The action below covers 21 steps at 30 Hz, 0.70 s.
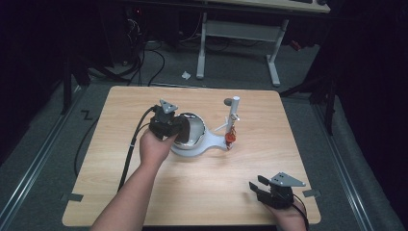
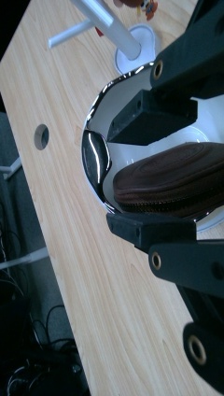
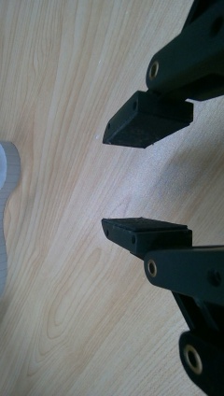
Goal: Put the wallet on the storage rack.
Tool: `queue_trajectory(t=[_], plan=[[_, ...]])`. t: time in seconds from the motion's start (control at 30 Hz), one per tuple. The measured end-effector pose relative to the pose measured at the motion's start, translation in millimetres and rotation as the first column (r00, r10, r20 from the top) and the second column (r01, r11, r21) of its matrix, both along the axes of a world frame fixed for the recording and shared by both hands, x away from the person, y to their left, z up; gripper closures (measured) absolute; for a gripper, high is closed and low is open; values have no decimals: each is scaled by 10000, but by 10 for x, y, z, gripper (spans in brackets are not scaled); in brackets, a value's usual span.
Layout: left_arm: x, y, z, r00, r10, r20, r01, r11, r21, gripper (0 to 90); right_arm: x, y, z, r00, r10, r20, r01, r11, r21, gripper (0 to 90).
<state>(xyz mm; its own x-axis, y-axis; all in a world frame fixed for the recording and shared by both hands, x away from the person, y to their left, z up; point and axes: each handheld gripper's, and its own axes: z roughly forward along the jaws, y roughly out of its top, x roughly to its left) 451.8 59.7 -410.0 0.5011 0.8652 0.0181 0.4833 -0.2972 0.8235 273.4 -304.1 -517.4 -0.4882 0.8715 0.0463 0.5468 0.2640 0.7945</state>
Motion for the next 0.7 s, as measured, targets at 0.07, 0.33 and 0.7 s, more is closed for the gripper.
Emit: queue_trajectory(t=[0.07, 0.33, 0.7], plan=[[-2, 17, 13, 9997, -233, -39, 232, 9992, -327, 509, 2, -2, -2, 10000, -9, -20, 9, 10000, 10, 530], [-48, 57, 47, 9988, -492, 68, 495, 9975, -501, 451, 14, 4, -10, 10000, 83, -15, -83, 10000, -1, 529], [-293, 378, 106, 9954, -788, 551, 844, 9906, -1075, 429, 10, 20, -7, 9999, 98, -94, -97, 10000, 18, 531]])
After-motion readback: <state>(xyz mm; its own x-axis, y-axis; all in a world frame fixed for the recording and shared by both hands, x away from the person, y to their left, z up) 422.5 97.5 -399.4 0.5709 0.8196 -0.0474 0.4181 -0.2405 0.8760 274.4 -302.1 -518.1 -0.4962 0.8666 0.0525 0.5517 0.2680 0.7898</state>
